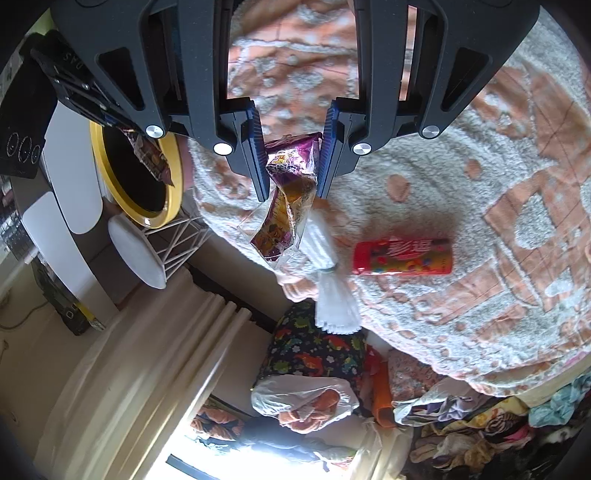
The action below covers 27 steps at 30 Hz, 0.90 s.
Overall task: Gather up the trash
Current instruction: 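Carry the purple wrapper and brown candy bar over the bin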
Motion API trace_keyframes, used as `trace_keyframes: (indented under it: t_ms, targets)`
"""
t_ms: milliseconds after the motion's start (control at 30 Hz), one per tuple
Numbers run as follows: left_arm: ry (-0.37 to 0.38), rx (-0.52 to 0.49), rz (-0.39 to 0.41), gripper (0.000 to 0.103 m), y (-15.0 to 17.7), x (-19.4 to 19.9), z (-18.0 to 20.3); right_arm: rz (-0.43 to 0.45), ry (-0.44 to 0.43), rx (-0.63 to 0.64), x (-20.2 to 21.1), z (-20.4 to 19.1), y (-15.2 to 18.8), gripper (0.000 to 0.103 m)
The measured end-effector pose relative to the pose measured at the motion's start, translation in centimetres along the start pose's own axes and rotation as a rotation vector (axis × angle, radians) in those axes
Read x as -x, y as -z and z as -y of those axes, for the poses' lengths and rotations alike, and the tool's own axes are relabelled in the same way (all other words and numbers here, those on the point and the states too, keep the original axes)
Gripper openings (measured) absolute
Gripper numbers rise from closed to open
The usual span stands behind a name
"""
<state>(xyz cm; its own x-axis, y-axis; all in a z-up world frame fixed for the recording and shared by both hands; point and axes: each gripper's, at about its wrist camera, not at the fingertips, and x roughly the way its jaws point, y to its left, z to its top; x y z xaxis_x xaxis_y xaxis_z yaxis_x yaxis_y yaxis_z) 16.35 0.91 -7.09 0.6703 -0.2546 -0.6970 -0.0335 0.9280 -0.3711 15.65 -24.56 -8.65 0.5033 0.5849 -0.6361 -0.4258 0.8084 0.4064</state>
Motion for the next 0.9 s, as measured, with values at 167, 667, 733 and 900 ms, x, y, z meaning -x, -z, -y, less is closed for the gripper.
trace_keyframes:
  t_ms: [167,667,733,900]
  targets:
    - [0.01,-0.021,-0.001,0.02,0.0,-0.1,1.3,0.025,0.018,-0.019,1.0,1.2,-0.2,0.02]
    - [0.037,-0.081,-0.008,0.02,0.2,-0.4,4.3,0.081,0.046,-0.066,3.1,3.4,-0.3,0.02]
    - [0.04,-0.088,-0.01,0.02,0.2,-0.5,4.7,0.088,0.049,-0.072,3.4,3.8,-0.4,0.02]
    - [0.052,-0.109,-0.014,0.02,0.4,-0.7,5.8,0.099,0.055,-0.087,4.0,4.6,-0.5,0.02]
